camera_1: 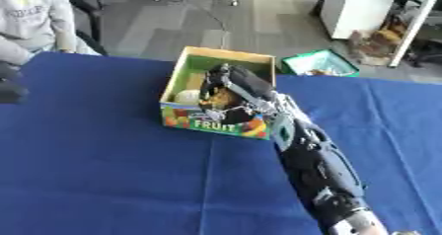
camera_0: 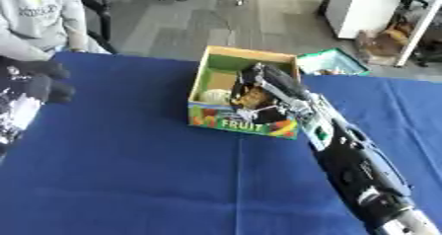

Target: Pick up objects on the table and place them in the box.

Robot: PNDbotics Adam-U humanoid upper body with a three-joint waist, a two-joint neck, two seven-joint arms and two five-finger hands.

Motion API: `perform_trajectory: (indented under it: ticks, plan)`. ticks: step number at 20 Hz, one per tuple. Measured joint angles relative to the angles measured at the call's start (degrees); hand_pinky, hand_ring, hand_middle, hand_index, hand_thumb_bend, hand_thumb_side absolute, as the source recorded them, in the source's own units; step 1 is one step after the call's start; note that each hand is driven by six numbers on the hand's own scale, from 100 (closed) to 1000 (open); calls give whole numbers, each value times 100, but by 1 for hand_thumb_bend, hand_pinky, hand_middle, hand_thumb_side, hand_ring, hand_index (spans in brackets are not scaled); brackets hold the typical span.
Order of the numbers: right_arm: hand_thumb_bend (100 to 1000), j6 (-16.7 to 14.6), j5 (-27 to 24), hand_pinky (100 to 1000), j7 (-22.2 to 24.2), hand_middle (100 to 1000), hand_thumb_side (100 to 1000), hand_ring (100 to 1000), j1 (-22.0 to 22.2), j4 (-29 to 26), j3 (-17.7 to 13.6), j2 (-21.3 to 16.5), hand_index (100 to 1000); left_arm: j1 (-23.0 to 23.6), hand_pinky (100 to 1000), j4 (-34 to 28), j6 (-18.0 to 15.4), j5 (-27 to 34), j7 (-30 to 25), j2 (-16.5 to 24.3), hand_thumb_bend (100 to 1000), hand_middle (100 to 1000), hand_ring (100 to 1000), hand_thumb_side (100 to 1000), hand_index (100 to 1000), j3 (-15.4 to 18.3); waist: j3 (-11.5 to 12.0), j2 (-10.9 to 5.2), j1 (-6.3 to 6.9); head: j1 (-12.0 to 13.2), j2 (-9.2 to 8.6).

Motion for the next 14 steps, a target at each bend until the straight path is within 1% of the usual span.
perform_trajectory:
  ticks: [1,4,6,7,9,10,11,12,13,14]
  plan:
    - [100,-1,0,614,1,532,100,458,0,10,-18,-2,660,0,726,0,-1,0,-1,0,187,691,678,557,774,-1,-2,0,0,-1,-1]
    - [100,-3,8,641,-53,595,100,512,10,41,-88,-16,723,0,726,0,-3,0,-3,0,186,690,678,558,774,-1,-31,-1,0,-1,-2]
    - [100,5,14,649,-158,618,100,531,16,80,-170,-29,740,0,726,0,-3,0,-3,0,187,690,678,557,773,-1,-41,-2,0,0,-11]
    - [100,32,12,664,-231,653,100,564,16,101,-221,-38,771,0,726,0,-3,-1,-3,0,187,690,679,557,773,-1,-49,-5,0,2,-18]
    - [100,149,-5,697,-403,717,100,638,12,128,-318,-70,814,0,727,0,-3,-1,-3,0,187,690,679,557,773,-1,-63,-6,0,5,-31]
    - [100,226,-8,736,-495,753,109,698,4,140,-355,-78,835,0,727,0,-3,-1,-3,0,187,690,679,557,773,-1,-64,-7,0,5,-40]
    - [100,310,-8,742,-591,757,115,707,-13,163,-386,-86,838,0,727,0,-3,-1,-3,0,187,690,679,557,773,-1,-64,-7,0,6,-44]
    - [100,394,-8,758,-682,773,131,735,-23,184,-410,-99,847,0,727,0,-4,-1,-4,0,187,690,679,557,773,-1,-64,-8,0,6,-45]
    - [100,484,-7,758,-773,773,131,735,-36,203,-420,-112,847,0,727,0,-4,-1,-4,0,187,690,679,557,773,-1,-64,-9,0,6,-46]
    - [100,572,-2,780,-859,793,193,762,-46,209,-421,-115,857,0,727,0,-4,-1,-4,0,187,690,679,557,773,-1,-64,-10,0,6,-47]
